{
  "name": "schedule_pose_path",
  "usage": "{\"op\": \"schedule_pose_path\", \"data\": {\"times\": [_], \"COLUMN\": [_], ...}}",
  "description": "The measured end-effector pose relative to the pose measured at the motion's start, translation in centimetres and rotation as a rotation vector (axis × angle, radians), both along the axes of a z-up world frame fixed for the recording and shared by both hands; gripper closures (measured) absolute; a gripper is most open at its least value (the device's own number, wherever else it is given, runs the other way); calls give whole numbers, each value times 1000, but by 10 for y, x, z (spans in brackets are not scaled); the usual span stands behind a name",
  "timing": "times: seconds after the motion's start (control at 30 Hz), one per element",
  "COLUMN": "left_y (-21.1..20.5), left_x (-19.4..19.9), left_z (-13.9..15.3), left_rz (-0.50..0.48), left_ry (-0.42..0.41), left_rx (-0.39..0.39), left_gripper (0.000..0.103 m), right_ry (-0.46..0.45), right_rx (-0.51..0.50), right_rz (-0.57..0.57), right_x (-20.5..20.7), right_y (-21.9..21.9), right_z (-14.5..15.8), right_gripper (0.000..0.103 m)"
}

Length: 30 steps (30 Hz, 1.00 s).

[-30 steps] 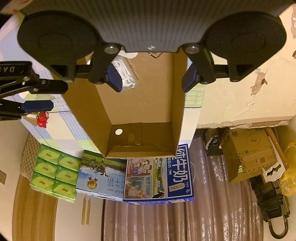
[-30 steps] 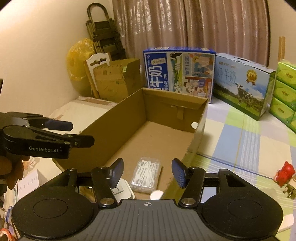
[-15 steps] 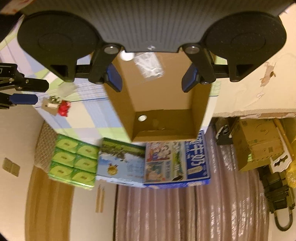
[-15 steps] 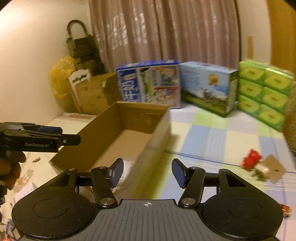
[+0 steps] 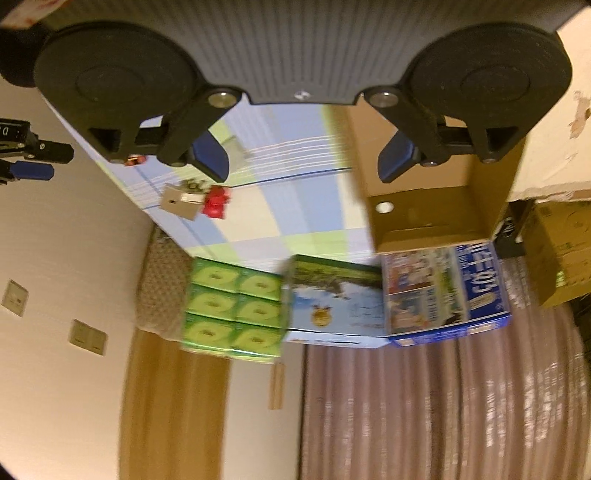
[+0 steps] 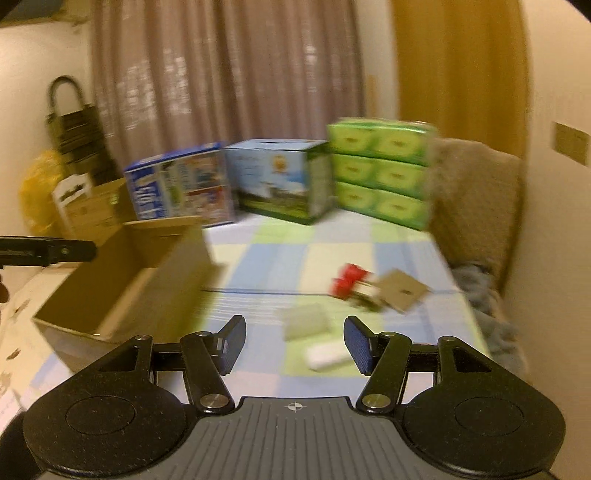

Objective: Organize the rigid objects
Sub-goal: 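Move both tools back over the table toward the remaining items, then grasp the white rectangular block with the left gripper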

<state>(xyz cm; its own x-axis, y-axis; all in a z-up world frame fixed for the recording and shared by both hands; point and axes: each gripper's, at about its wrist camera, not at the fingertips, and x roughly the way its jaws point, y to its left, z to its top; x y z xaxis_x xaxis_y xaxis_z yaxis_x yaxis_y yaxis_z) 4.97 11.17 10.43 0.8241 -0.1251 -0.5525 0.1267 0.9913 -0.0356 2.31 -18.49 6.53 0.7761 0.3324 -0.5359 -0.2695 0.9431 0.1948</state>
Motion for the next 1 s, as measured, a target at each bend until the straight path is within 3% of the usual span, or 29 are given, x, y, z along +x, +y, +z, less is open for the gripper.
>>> {"op": "schedule_pose_path", "data": {"times": [0.33, 1.0], "left_y": [-63, -113], "left_x": [17, 54], "left_z": [-20, -92], "left_rz": [-103, -274], "left_ry": [41, 168], "left_rx": [17, 47], "left_gripper": [17, 20], "right_ry": [47, 103], "right_rx": [14, -52], "right_rz": [-160, -126], "right_x": [-16, 29], "right_y": [-76, -104], "right_z": [-11, -51], "right_gripper": [46, 46]}}
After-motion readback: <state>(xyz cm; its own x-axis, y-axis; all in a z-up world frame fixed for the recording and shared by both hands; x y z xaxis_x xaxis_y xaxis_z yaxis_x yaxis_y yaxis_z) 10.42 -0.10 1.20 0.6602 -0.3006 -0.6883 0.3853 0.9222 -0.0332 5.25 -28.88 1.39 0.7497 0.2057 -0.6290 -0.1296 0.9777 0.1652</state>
